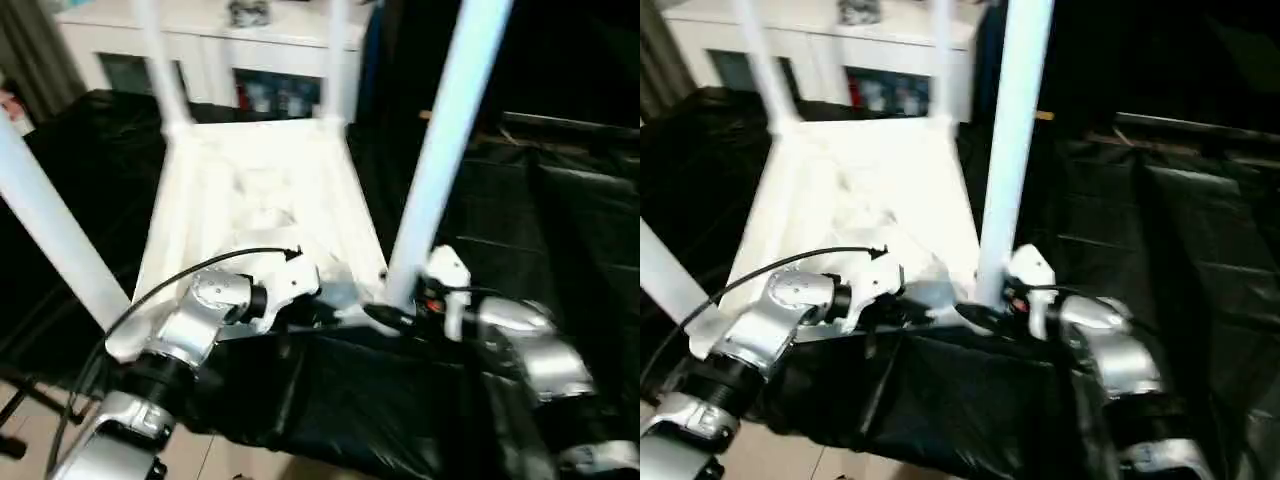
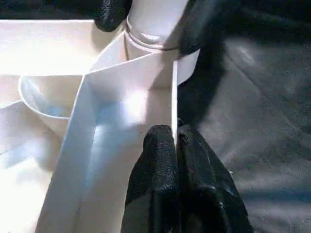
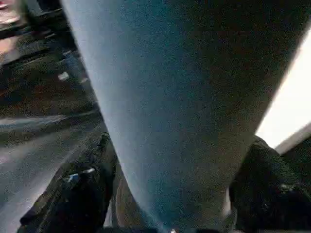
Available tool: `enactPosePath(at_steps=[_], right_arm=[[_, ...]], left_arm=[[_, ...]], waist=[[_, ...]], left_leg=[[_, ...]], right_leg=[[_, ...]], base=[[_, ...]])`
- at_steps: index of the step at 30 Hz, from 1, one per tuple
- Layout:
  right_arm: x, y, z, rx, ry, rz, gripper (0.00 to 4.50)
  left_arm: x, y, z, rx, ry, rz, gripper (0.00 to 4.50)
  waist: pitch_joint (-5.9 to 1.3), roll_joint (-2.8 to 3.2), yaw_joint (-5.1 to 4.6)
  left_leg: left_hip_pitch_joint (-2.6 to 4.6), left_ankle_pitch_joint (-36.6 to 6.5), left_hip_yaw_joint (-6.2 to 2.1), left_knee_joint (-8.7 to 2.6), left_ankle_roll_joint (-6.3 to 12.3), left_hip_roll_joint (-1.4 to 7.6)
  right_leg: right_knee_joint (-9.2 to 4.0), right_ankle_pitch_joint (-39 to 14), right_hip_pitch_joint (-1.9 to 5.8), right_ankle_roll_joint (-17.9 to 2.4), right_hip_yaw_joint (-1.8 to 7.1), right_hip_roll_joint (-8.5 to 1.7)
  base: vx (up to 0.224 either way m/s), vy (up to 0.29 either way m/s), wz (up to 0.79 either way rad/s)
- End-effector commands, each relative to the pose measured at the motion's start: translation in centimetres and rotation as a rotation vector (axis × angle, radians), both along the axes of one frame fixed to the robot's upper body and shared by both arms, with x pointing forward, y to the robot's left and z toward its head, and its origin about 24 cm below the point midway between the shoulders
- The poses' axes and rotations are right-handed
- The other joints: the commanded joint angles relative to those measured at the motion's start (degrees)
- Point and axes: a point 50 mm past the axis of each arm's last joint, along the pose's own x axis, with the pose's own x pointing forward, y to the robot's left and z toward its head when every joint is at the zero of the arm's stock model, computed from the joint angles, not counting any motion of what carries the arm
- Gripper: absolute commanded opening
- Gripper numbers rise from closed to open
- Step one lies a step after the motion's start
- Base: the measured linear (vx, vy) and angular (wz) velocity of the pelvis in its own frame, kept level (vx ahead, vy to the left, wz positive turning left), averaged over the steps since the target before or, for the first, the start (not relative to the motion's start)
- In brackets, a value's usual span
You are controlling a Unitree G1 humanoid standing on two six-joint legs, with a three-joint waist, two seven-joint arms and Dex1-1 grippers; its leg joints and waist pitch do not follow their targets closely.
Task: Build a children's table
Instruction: Rotate leg to tighten
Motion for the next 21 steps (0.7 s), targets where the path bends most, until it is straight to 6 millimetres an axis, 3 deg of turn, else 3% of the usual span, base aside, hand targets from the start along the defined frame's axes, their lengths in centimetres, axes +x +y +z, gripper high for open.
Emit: enactPosePath(at_steps=[1,4,5,8,16,20,21], right_arm=[[-1.6,2.8,-0.4,0.039,0.054,0.226,2.88],[-2.0,2.6,-0.3,0.040,0.100,0.285,2.56],[-2.1,2.6,-0.3,0.044,0.114,0.299,2.52],[-2.2,2.7,-0.3,0.048,0.120,0.302,2.47],[-1.8,3.2,-1.0,0.066,0.074,0.153,2.45],[-0.5,4.0,-2.3,0.036,0.028,-0.121,2.38],[-0.2,4.3,-2.5,0.035,0.023,-0.198,2.22]], left_arm=[[1.0,-0.4,0.9,0.001,-0.049,0.014,0.00],[1.5,0.1,1.3,0.013,-0.052,0.009,0.00],[1.6,0.2,1.3,0.017,-0.051,0.003,0.00],[1.6,0.3,1.4,0.017,-0.049,-0.002,0.00],[1.4,-0.4,1.0,-0.029,-0.055,0.063,0.00],[1.1,-1.9,0.6,-0.057,-0.073,0.133,0.00],[0.9,-2.5,0.5,-0.057,-0.085,0.150,0.00]], waist=[[-2.84,-0.67,0.10],[-2.85,-0.67,0.55],[-2.78,-0.46,0.71],[-2.81,-0.59,0.81],[-2.76,-0.76,0.62],[-2.30,-0.85,-0.02],[-2.20,-0.84,-0.64]], left_leg=[[-0.08,-9.7,0.52,-3.09,5.13,1.27],[0.09,-9.8,0.55,-3.04,5.01,1.25],[-0.02,-9.9,0.49,-3.06,4.82,1.25],[-0.07,-10.6,0.41,-3.15,4.09,1.32],[-0.22,-10.7,0.40,-3.19,3.48,1.24],[-0.08,-15.2,0.05,-3.73,1.26,1.21],[0.02,-17.2,-0.16,-3.97,0.57,1.06]], right_leg=[[-2.98,-9.3,2.99,-13.0,2.01,-2.51],[-3.02,-9.9,2.93,-12.8,2.03,-2.48],[-3.00,-10.1,2.96,-12.8,2.02,-2.57],[-3.04,-10.8,3.00,-12.6,1.98,-2.70],[-3.15,-11.9,2.96,-12.0,2.01,-2.76],[-3.88,-20.4,2.55,-9.8,2.07,-3.05],[-4.42,-24.6,2.42,-8.2,1.99,-2.93]], base=[[0.000,0.000,0.00],[0.000,0.000,0.00],[0.000,0.000,0.00],[0.000,0.000,0.00],[0.000,0.000,0.00],[0.000,0.000,0.00],[0.000,0.000,0.00]])
